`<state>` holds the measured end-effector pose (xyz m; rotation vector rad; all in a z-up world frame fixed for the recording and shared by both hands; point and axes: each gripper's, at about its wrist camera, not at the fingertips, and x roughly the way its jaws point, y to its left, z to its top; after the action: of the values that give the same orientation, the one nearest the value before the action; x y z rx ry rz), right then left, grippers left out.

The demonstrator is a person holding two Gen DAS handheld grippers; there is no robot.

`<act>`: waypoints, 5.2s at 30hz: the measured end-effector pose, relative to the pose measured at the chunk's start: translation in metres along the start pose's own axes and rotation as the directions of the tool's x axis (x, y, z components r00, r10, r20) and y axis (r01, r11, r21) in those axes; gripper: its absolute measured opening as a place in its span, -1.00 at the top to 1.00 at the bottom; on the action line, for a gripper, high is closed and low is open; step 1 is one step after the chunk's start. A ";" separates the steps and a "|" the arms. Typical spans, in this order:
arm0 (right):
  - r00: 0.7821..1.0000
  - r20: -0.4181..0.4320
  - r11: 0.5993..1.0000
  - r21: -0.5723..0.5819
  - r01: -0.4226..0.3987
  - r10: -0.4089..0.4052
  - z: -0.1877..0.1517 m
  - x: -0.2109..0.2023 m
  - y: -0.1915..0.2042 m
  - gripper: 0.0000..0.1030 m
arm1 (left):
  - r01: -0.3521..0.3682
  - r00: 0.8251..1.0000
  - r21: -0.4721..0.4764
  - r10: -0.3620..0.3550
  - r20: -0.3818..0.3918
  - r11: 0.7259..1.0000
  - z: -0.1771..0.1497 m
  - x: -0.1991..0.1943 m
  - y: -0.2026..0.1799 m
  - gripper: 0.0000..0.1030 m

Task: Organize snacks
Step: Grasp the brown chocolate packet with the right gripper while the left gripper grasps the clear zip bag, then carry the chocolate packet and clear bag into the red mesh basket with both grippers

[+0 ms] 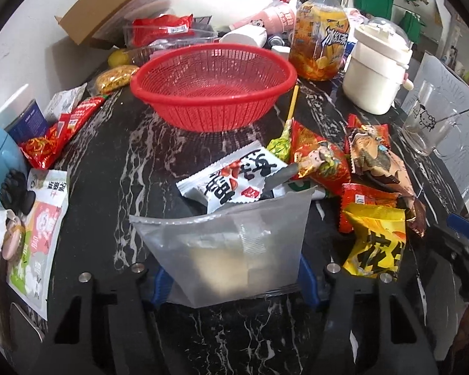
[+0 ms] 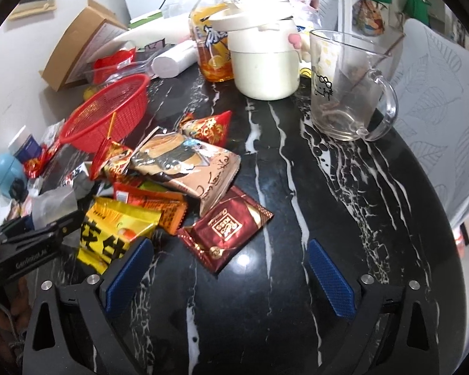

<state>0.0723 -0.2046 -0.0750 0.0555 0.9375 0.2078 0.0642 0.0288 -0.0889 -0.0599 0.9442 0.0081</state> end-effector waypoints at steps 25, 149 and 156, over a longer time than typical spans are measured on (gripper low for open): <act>1.000 -0.002 1.000 -0.017 0.007 -0.007 -0.007 0.006 0.001 0.41 | 0.074 0.997 -0.039 -0.074 -0.005 0.996 -0.010 -0.029 0.000 -0.24; 0.979 0.026 0.934 -0.306 -0.183 0.201 0.179 0.070 0.117 0.17 | -0.145 0.985 -0.064 0.150 0.084 0.987 0.181 0.043 0.043 -0.36; 0.979 0.064 0.939 -0.302 -0.167 0.194 0.181 0.046 0.113 0.17 | -0.129 0.983 -0.050 0.134 0.128 0.990 0.186 0.019 0.033 -0.36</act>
<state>0.2270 -0.0774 0.0113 -0.1250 0.8004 0.5109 0.2242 0.0720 0.0029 -0.0346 0.8152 0.1519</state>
